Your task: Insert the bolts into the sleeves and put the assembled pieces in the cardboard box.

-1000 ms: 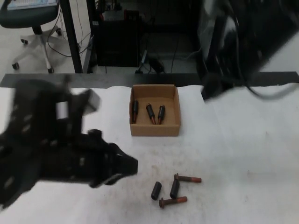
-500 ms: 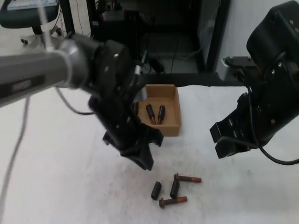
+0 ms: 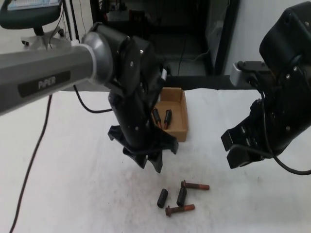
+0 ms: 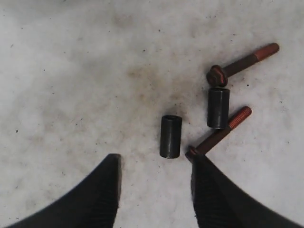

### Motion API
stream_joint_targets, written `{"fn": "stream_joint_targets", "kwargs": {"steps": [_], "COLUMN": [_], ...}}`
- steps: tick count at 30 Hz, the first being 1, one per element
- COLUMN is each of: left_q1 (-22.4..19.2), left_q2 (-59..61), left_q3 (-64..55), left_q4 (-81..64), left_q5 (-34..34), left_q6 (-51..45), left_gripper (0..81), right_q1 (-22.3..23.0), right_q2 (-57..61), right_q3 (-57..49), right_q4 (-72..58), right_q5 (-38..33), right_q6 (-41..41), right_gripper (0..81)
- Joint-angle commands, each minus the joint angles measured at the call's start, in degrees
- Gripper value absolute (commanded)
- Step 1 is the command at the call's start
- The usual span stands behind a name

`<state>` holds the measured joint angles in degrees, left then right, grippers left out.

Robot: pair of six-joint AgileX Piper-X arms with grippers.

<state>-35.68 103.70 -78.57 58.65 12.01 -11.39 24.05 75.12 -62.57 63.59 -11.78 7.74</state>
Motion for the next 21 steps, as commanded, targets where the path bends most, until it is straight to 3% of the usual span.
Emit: {"fn": "stream_joint_targets", "kwargs": {"steps": [1,8,12,21], "left_q1": [-2.34,-6.55,-6.6,-6.6], "left_q2": [0.77,4.49,6.14,7.66], "left_q3": [-0.56,-0.56,-0.56,-0.56], "left_q4": [0.48,0.9,1.77,2.22], "left_q5": [-2.53,-2.94,-5.97,-6.01], "left_q6": [-1.1,-1.1,-1.1,-1.1], "left_gripper": [43.2,42.3,42.3,42.3], "right_q1": [-0.22,-0.22,-0.22,-0.22], "right_q2": [-0.8,-1.76,-3.41,-5.29], "right_q3": [-0.17,-0.17,-0.17,-0.17], "right_q4": [0.55,0.82,0.82,0.82], "right_q5": [-0.1,-0.1,-0.1,-0.1], "right_q6": [0.07,0.07,0.07,0.14], "right_gripper": [21.2,21.2,21.2,21.2]}}
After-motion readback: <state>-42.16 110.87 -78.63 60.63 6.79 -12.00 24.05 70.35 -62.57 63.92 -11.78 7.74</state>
